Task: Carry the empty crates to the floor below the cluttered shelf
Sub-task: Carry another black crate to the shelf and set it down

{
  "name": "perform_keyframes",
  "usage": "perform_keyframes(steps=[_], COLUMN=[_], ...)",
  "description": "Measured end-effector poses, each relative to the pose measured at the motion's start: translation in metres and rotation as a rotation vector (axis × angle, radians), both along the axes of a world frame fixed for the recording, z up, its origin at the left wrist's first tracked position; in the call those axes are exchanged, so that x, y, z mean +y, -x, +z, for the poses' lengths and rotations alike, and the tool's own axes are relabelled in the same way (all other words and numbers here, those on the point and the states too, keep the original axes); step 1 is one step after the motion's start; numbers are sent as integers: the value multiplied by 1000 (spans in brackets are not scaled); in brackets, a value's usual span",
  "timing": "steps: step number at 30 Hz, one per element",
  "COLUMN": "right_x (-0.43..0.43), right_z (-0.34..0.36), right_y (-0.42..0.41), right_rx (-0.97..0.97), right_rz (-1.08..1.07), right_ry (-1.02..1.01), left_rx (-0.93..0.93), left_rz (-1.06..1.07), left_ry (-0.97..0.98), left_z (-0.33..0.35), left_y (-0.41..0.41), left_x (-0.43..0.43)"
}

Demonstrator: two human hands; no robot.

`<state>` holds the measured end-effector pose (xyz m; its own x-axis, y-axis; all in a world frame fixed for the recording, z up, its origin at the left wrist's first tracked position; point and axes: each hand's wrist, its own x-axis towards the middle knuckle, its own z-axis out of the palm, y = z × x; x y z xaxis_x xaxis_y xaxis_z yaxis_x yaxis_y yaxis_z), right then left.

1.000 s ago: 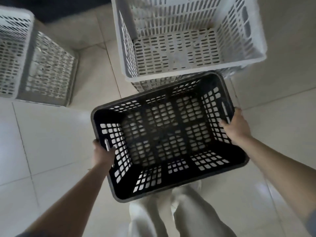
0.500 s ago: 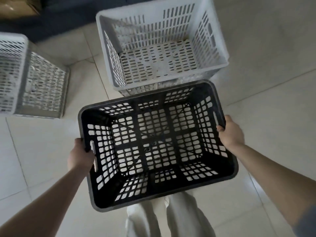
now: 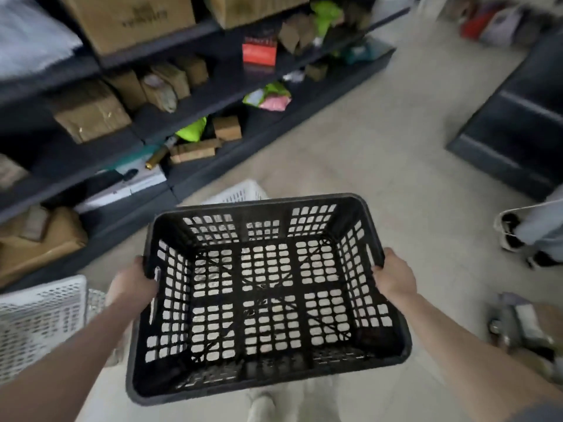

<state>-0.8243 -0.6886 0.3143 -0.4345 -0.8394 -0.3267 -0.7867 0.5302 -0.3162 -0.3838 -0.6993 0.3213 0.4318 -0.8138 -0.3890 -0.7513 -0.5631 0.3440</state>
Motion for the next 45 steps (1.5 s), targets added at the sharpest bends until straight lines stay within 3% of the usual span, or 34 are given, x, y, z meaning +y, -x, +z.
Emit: perform_keyframes(steps=[5,11,15,20,26,33,39,45], right_x=[48,139,250,414,603,820,972,1114], right_z=[120,220,284,337,368,385,388,374], right_y=[34,85,126,156,160,63,-30,-90], right_rx=[-19,-41,96,193,250,313,332,367], right_rz=[-185,-415,-584,-817,-1148,-1643,-1994,-2208], right_ry=[158,324,392,372,292,250,271,308], left_rx=[-43,1,47,126,245,316,389,376], left_rz=[-219,-466,-667,-963,-1317,-1825,-2184,-2369], left_ry=[224,435,575,554,428,387,331,278], left_z=[132,244,309,360,380,401,421,406], left_y=[44,132,215,326,464,604,658,674], left_x=[-43,-41,-5,63,172,377,590,799])
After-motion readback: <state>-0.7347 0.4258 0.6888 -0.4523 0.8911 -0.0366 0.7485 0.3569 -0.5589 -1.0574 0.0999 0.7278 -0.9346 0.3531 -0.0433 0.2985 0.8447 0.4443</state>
